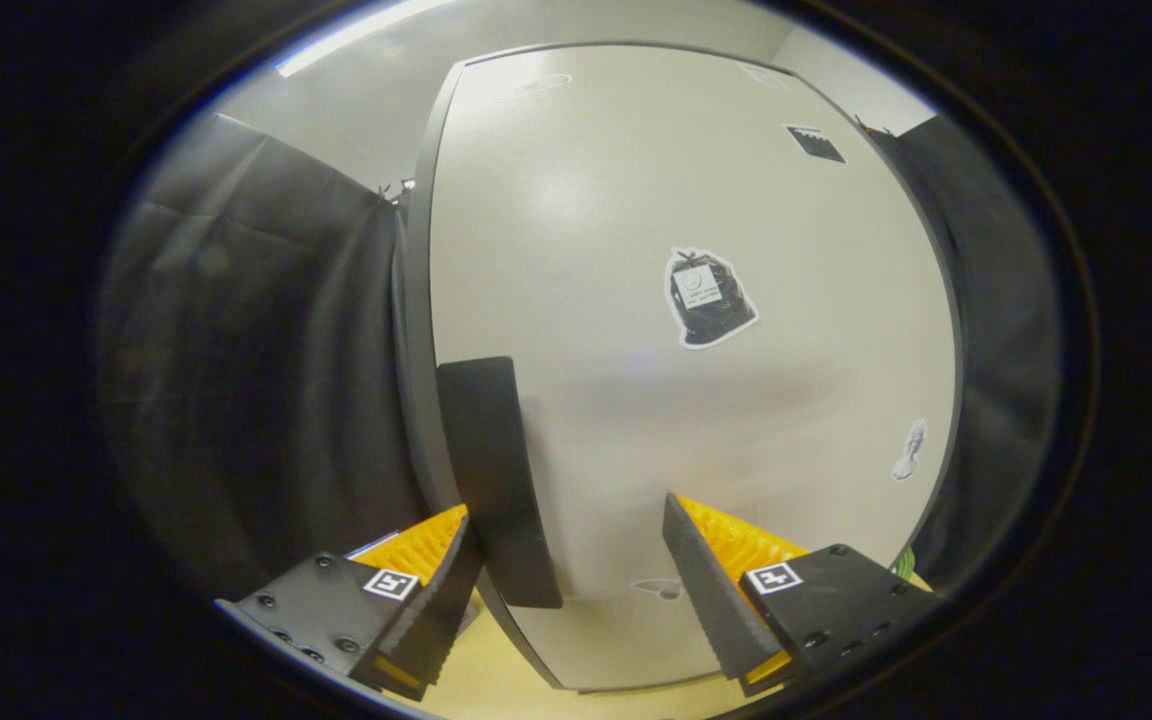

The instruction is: Open the shoe cabinet door, grab the shoes and put them into the shoe cabinet, then close the shoe cabinet door.

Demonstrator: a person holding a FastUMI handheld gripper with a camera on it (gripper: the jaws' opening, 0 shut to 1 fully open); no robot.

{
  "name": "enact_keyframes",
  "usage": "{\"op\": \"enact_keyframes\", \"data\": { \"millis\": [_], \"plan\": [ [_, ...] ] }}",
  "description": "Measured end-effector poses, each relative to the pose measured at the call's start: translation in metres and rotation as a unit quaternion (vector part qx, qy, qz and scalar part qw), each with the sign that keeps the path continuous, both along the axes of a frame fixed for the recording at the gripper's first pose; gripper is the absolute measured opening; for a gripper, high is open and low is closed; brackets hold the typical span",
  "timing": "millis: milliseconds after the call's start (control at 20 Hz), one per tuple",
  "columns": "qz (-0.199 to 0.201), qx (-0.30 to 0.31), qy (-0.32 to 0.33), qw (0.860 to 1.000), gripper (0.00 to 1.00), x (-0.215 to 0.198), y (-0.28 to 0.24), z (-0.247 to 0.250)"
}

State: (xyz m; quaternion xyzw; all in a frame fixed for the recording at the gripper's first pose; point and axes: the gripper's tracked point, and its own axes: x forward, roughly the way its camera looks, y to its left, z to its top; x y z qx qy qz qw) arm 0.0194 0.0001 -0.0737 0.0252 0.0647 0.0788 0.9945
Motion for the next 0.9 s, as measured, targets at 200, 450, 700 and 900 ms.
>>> {"op": "enact_keyframes", "data": {
  "millis": [200, 450, 700, 900],
  "plan": [
    [0.005, 0.026, -0.008, 1.0, 1.0, -0.006, 0.002, 0.009],
    [0.004, 0.006, -0.038, 0.999, 1.0, -0.027, -0.011, 0.029],
    [-0.042, -0.006, -0.068, 0.997, 1.0, -0.056, -0.07, 0.055],
    [-0.085, -0.042, -0.082, 0.992, 1.0, -0.08, -0.133, 0.07]
  ]
}}
